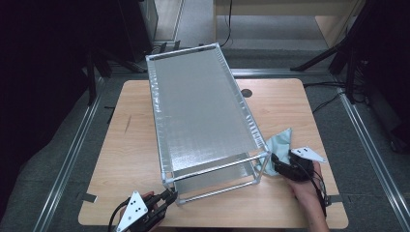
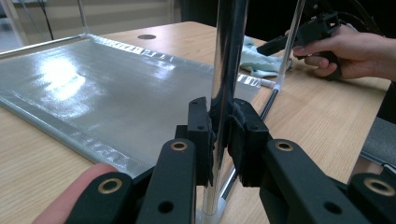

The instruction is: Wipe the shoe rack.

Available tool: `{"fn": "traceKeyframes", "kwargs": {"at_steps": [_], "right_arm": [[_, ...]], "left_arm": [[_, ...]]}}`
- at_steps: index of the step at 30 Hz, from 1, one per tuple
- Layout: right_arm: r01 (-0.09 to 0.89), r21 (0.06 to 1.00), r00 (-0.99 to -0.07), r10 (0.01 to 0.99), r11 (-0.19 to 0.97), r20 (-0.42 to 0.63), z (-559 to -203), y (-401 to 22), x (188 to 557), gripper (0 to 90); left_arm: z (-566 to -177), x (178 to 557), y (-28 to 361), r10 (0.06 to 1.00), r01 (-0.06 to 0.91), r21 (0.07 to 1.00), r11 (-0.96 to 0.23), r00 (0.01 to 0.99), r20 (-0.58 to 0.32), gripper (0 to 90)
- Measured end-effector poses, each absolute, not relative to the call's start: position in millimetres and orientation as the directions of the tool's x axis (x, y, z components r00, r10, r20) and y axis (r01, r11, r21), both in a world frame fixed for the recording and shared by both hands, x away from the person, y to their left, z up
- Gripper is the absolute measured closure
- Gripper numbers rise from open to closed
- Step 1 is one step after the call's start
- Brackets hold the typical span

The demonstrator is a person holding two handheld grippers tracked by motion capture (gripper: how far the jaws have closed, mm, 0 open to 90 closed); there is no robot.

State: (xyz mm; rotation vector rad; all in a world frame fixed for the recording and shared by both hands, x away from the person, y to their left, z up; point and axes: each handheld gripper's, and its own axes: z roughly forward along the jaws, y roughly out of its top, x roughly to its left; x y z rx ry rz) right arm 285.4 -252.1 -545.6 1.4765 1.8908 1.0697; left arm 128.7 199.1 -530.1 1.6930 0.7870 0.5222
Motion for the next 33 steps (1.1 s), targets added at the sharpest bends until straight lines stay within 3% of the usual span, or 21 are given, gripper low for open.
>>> {"fn": "traceKeyframes", "kwargs": {"at_steps": [4,6,9,17,22,27,28,31,33], "right_arm": [[0.504,0.858,-0.258,0.966,0.105,0.034,-539,-247,282,26.8],[0.468,0.875,-0.296,0.955,0.121,0.026,-534,-243,279,24.6],[0.517,0.839,-0.347,0.937,0.167,0.028,-544,-238,285,20.2],[0.617,0.768,-0.327,0.944,0.174,0.049,-553,-235,294,20.7],[0.612,0.765,-0.309,0.951,0.202,-0.005,-554,-232,290,26.3],[0.608,0.776,-0.254,0.967,0.167,-0.009,-552,-236,283,49.3],[0.608,0.776,-0.254,0.967,0.167,-0.009,-552,-236,283,49.3],[0.607,0.78,-0.226,0.974,0.151,-0.013,-551,-240,277,78.2],[0.611,0.778,-0.226,0.974,0.149,-0.009,-550,-241,271,79.9]], "left_arm": [[-531,128,200,0.734,0.231,0.964,-0.134,0.677,-0.06,79.0],[-530,127,201,0.736,0.23,0.964,-0.135,0.675,-0.059,79.0],[-531,125,201,0.739,0.228,0.964,-0.136,0.672,-0.055,78.3],[-531,127,196,0.737,0.234,0.965,-0.121,0.672,-0.07,70.7],[-530,127,195,0.756,0.238,0.963,-0.126,0.651,-0.062,79.8],[-530,126,194,0.763,0.245,0.961,-0.124,0.643,-0.066,80.6],[-530,126,194,0.763,0.245,0.961,-0.124,0.643,-0.066,80.6],[-530,126,193,0.767,0.244,0.962,-0.124,0.639,-0.063,80.6],[-530,126,192,0.77,0.244,0.962,-0.123,0.635,-0.063,80.5]]}}
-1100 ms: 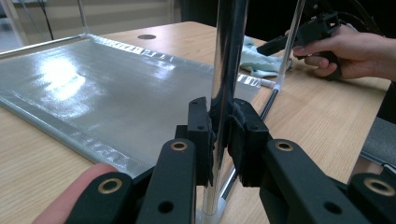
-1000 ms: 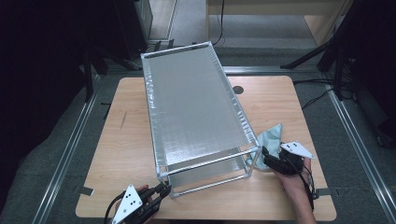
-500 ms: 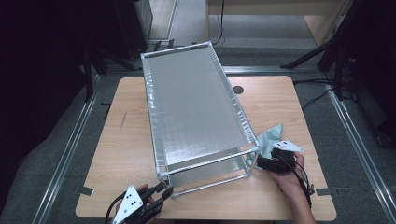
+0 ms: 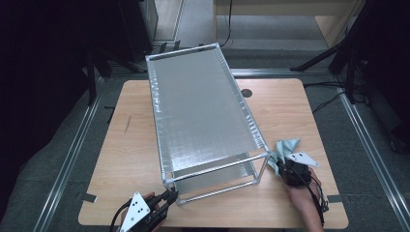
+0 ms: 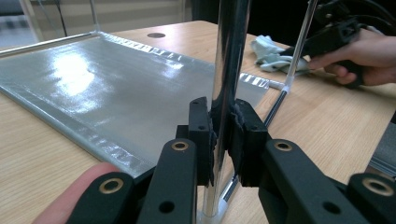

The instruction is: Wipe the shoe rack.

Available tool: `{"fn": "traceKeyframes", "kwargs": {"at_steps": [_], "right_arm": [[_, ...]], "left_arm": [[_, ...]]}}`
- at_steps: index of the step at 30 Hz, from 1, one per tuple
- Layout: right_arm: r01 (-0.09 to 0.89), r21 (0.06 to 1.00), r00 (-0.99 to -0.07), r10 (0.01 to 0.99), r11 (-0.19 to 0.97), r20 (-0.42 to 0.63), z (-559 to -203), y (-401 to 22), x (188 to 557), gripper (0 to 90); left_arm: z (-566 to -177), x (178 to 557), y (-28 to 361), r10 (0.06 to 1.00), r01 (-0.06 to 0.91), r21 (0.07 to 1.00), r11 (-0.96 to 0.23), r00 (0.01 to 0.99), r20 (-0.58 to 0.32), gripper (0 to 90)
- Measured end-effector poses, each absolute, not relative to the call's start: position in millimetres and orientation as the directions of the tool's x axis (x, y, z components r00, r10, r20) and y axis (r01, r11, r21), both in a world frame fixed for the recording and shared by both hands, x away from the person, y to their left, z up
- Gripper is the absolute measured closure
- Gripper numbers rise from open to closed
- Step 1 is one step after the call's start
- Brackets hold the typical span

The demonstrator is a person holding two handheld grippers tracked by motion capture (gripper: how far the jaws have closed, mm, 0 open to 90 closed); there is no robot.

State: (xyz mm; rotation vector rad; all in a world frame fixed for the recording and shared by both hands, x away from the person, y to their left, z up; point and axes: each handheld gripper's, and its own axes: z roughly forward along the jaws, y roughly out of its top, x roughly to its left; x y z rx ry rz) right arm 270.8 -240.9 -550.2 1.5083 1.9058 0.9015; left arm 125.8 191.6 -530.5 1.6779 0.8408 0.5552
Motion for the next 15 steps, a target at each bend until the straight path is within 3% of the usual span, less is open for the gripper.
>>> {"fn": "traceKeyframes", "kwargs": {"at_steps": [3,6,11,15], "right_arm": [[0.604,0.781,-0.265,0.964,0.157,0.011,-546,-241,261,80.0],[0.527,0.845,-0.351,0.929,0.094,0.115,-521,-240,238,79.9],[0.37,0.925,-0.458,0.883,0.085,0.102,-473,-232,207,79.6],[0.264,0.964,-0.478,0.874,0.046,0.089,-448,-224,188,78.9]], "left_arm": [[-531,126,190,0.774,0.242,0.962,-0.125,0.631,-0.058,80.6],[-531,127,186,0.771,0.243,0.962,-0.123,0.634,-0.061,80.8],[-531,130,181,0.766,0.24,0.963,-0.123,0.64,-0.062,81.0],[-531,131,178,0.761,0.235,0.963,-0.13,0.646,-0.055,81.2]]}}
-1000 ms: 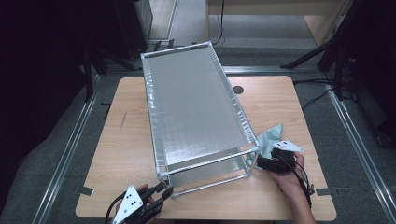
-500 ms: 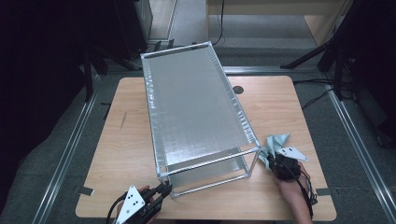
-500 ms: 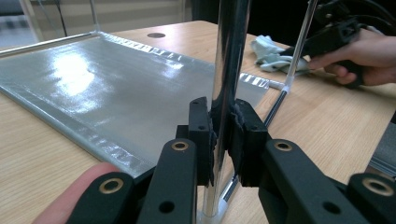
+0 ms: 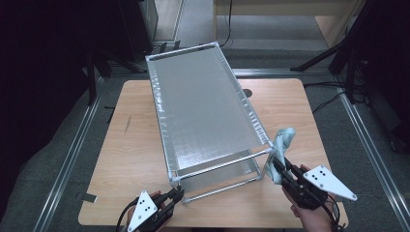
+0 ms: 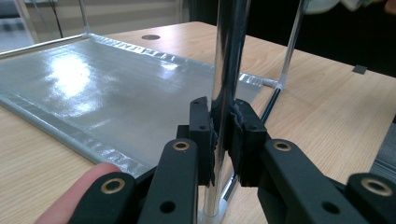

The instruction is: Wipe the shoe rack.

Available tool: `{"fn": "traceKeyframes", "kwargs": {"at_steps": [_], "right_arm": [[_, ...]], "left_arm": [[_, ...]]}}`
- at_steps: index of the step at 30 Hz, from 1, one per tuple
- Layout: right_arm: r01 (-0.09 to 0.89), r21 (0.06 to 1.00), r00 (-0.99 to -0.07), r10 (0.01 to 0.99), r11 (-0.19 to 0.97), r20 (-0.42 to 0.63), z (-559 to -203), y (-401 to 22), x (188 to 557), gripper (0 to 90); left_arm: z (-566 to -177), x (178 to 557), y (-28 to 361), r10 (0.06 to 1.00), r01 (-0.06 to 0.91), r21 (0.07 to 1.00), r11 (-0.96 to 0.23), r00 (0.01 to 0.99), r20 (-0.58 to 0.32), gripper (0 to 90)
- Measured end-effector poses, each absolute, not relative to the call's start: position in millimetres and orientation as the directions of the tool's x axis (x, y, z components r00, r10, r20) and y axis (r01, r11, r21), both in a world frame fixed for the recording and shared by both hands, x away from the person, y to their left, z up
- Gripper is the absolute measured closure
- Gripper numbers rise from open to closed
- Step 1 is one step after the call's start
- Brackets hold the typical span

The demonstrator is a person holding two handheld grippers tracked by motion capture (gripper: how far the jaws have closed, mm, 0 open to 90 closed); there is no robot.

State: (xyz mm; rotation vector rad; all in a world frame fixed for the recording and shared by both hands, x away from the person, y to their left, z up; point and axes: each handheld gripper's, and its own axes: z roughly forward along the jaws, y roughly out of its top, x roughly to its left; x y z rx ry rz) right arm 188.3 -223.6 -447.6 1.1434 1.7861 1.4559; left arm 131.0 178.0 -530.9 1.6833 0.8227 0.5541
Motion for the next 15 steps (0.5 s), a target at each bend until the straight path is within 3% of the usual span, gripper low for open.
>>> {"fn": "traceKeyframes", "kwargs": {"at_steps": [5,6,8,11,15], "right_arm": [[0.274,0.96,-0.468,0.88,0.064,0.075,-456,-221,189,78.8],[0.343,0.935,-0.472,0.877,0.086,0.092,-475,-223,195,78.7],[0.376,0.921,-0.475,0.874,0.099,0.1,-485,-224,198,78.6],[0.5,0.849,-0.471,0.877,0.174,0.098,-518,-222,205,78.5],[0.528,0.822,-0.467,0.881,0.213,0.072,-526,-219,208,78.5]], "left_arm": [[-531,132,177,0.757,0.232,0.963,-0.137,0.651,-0.049,81.3],[-530,132,176,0.758,0.231,0.963,-0.14,0.65,-0.046,81.3],[-530,132,176,0.758,0.233,0.962,-0.14,0.65,-0.047,81.3],[-531,132,176,0.757,0.232,0.963,-0.139,0.652,-0.047,81.3],[-531,133,177,0.754,0.233,0.963,-0.138,0.655,-0.051,81.3]]}}
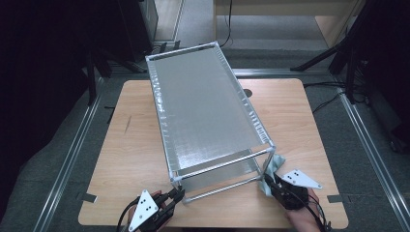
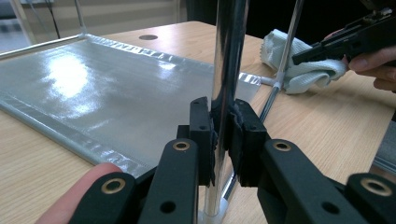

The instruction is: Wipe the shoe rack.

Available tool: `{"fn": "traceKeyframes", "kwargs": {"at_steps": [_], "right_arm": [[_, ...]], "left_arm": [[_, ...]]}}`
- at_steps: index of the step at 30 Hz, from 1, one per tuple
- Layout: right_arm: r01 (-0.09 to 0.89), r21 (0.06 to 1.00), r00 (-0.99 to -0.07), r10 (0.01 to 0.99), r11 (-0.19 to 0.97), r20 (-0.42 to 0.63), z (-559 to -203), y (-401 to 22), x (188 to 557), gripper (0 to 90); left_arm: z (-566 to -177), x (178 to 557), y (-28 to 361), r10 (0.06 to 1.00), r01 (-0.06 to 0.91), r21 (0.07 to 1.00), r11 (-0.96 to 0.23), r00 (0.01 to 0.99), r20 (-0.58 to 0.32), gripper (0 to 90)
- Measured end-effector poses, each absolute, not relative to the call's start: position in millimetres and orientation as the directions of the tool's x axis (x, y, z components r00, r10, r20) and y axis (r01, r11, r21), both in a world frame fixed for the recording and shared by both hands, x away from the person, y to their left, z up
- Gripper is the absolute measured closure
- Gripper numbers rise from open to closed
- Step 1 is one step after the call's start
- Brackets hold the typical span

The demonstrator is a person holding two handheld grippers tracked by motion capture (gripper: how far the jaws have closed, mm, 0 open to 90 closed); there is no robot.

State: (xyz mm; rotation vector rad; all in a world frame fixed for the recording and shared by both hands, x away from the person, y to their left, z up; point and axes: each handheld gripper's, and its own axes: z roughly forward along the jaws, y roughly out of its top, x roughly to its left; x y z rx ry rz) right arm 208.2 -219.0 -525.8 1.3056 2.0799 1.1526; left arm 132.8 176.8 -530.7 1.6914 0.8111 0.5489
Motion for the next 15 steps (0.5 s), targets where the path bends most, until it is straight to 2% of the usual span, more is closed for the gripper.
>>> {"fn": "traceKeyframes", "kwargs": {"at_steps": [3,4,6,7,8,10,13,15], "right_arm": [[0.475,0.859,-0.462,0.885,0.189,0.061,-513,-217,204,78.2],[0.395,0.906,-0.461,0.886,0.152,0.052,-496,-217,198,78.2],[0.328,0.937,-0.462,0.885,0.123,0.046,-480,-214,190,78.4],[0.328,0.937,-0.462,0.885,0.123,0.046,-480,-214,190,78.4],[0.257,0.961,-0.479,0.877,0.1,0.037,-466,-211,182,78.7],[0.204,0.975,-0.517,0.856,0.089,0.03,-458,-205,175,78.7],[0.194,0.972,-0.548,0.836,0.134,-0.005,-460,-193,174,78.6],[0.244,0.953,-0.529,0.848,0.178,-0.022,-473,-187,180,78.7]], "left_arm": [[-531,133,177,0.752,0.231,0.963,-0.14,0.657,-0.049,81.3],[-531,133,177,0.75,0.231,0.963,-0.14,0.659,-0.049,81.4],[-531,133,178,0.75,0.231,0.963,-0.141,0.66,-0.049,81.4],[-531,133,178,0.749,0.232,0.962,-0.141,0.66,-0.05,81.4],[-531,133,178,0.75,0.233,0.962,-0.139,0.66,-0.051,81.4],[-531,133,177,0.75,0.234,0.962,-0.138,0.659,-0.053,81.4],[-531,133,177,0.75,0.234,0.963,-0.136,0.659,-0.055,81.4],[-531,132,177,0.751,0.235,0.962,-0.136,0.658,-0.055,81.4]]}}
